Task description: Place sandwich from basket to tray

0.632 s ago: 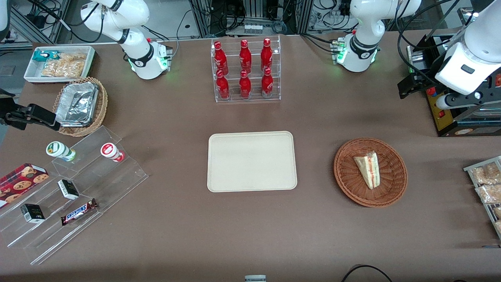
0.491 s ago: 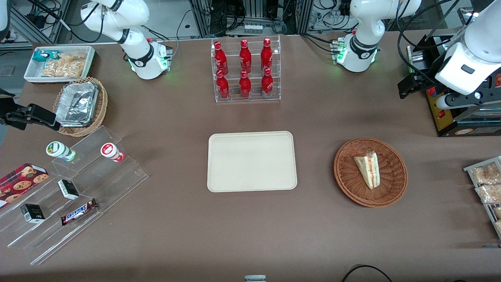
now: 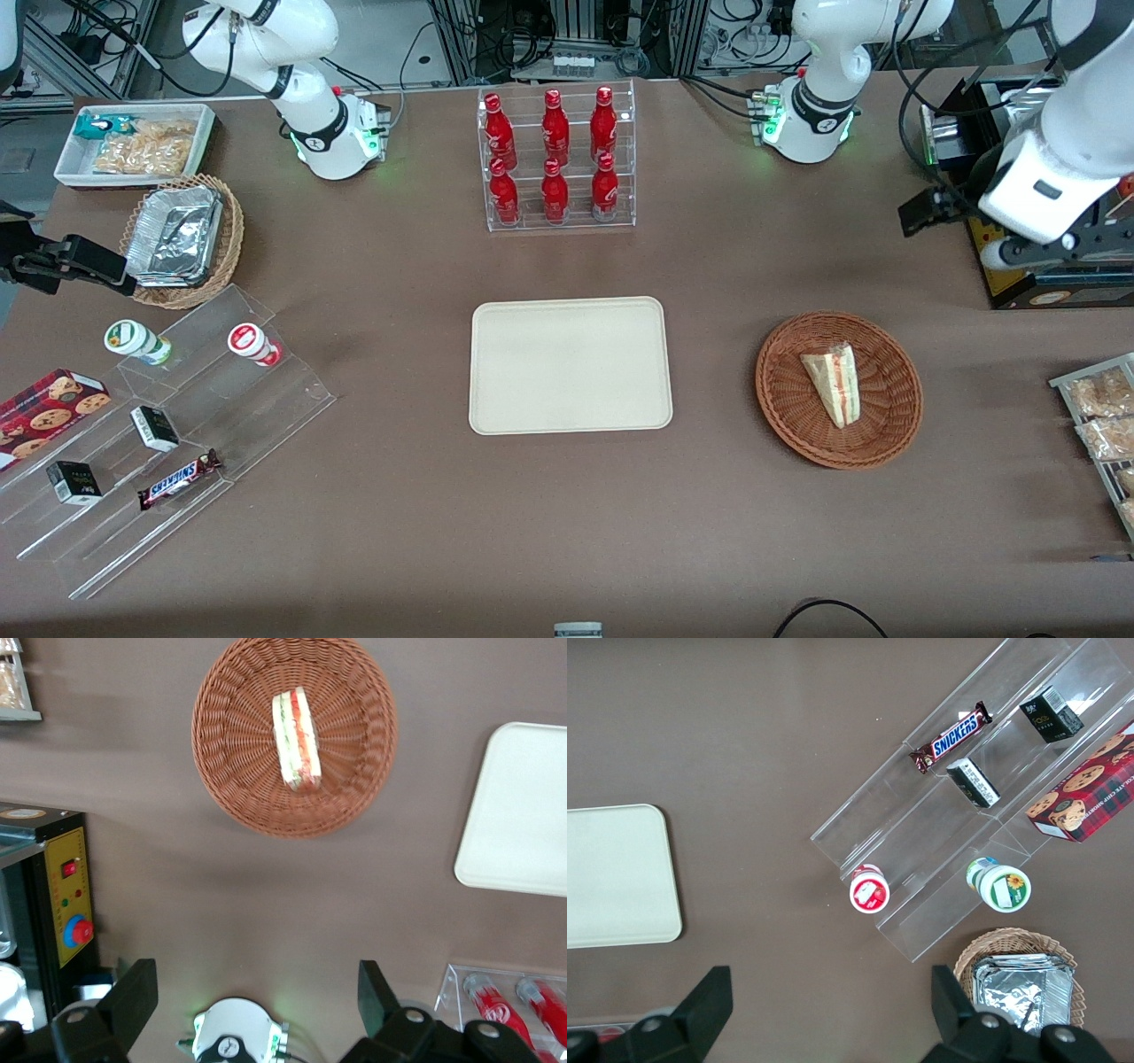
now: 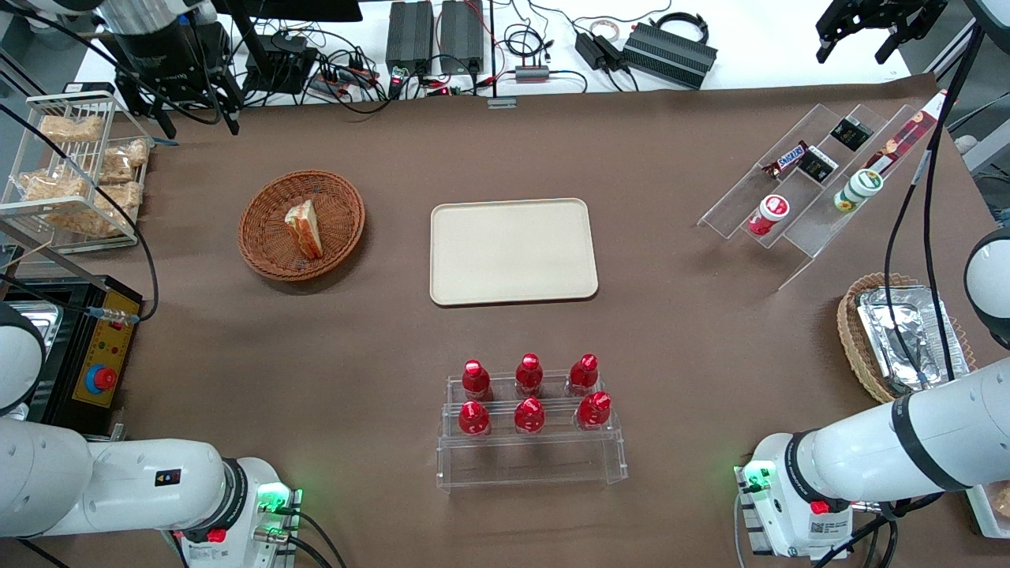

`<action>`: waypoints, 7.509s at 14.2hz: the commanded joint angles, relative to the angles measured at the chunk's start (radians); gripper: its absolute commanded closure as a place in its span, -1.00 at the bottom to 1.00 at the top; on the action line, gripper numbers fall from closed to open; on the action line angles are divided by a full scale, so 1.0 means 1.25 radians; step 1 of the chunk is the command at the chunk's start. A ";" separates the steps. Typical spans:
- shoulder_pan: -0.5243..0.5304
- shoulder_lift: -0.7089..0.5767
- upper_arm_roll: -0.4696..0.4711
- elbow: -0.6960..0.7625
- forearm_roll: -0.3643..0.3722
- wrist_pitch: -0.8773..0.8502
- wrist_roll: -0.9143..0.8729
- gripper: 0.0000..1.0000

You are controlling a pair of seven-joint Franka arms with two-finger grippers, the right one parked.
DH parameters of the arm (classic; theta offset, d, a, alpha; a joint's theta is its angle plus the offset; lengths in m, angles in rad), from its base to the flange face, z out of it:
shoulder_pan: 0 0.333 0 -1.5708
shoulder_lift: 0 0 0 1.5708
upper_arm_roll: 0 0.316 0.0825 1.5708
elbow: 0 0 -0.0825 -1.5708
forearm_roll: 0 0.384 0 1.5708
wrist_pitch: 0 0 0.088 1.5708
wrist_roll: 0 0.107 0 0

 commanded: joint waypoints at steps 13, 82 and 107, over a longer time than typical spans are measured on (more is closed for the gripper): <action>-0.013 0.222 0.024 -0.309 -0.004 0.585 -0.220 -1.00; -0.238 0.280 -0.119 0.140 0.102 0.115 -0.385 -1.00; 0.054 0.015 -0.118 0.147 0.091 -0.173 -0.106 -1.00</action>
